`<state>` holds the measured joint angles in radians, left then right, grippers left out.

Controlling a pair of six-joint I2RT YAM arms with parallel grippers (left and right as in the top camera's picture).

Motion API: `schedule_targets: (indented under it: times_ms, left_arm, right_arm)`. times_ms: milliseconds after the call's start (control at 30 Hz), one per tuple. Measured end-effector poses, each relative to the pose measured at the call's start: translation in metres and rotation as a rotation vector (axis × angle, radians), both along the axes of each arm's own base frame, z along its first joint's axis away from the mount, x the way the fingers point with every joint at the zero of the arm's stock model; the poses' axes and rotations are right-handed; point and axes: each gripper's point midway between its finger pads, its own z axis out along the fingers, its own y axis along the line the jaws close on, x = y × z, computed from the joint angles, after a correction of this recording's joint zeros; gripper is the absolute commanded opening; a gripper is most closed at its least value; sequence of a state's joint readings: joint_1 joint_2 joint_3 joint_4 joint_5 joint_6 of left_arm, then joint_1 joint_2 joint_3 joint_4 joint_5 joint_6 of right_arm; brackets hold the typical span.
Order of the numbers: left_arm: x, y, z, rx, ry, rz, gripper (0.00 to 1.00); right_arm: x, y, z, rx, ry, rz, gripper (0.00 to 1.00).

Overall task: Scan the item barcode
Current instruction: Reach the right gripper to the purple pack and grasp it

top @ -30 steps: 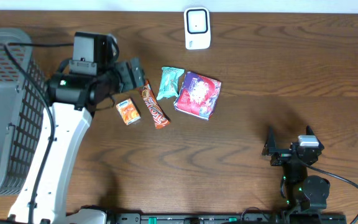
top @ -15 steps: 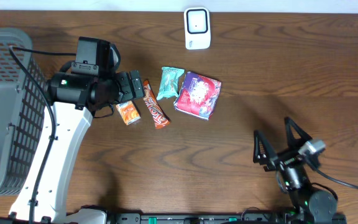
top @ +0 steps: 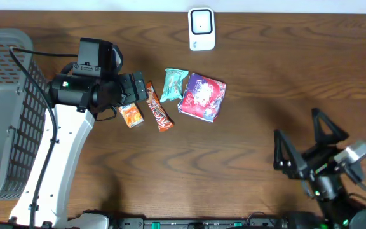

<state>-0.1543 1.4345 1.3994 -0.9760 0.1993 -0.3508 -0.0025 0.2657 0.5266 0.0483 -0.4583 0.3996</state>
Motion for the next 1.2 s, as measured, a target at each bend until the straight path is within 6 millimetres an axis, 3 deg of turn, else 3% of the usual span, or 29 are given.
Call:
schedule_targets:
  times_ms: [133,333,567,700,867,1000,1200]
  left_arm:
    - [0.0,0.0,0.0,0.0,0.002,0.0,0.98]
    - [0.0,0.0,0.0,0.001,0.001,0.0,0.98]
    - [0.0,0.0,0.0,0.0,0.001,0.0,0.98]
    - [0.0,0.0,0.0,0.0,0.001,0.0,0.98]
    - [0.0,0.0,0.0,0.0,0.001,0.0,0.98]
    - [0.0,0.0,0.0,0.0,0.001,0.0,0.98]
    - [0.0,0.0,0.0,0.0,0.001,0.0,0.98]
  right_arm:
    - [0.025,0.007,-0.001,-0.15,0.25,0.026,0.99]
    - [0.053,0.017,-0.039,-0.282,0.651,0.143,0.99]
    - [0.074,0.06,-0.065,-0.179,0.809,0.51,0.99]
    - [0.084,0.075,-0.088,-0.114,0.929,0.601,0.99]
    - [0.082,0.086,-0.14,-0.138,1.195,0.517,0.99]
    - [0.078,0.077,-0.168,-0.207,1.329,0.345,0.99]
    - [0.095,0.057,-0.177,-0.223,1.336,0.15,0.99]
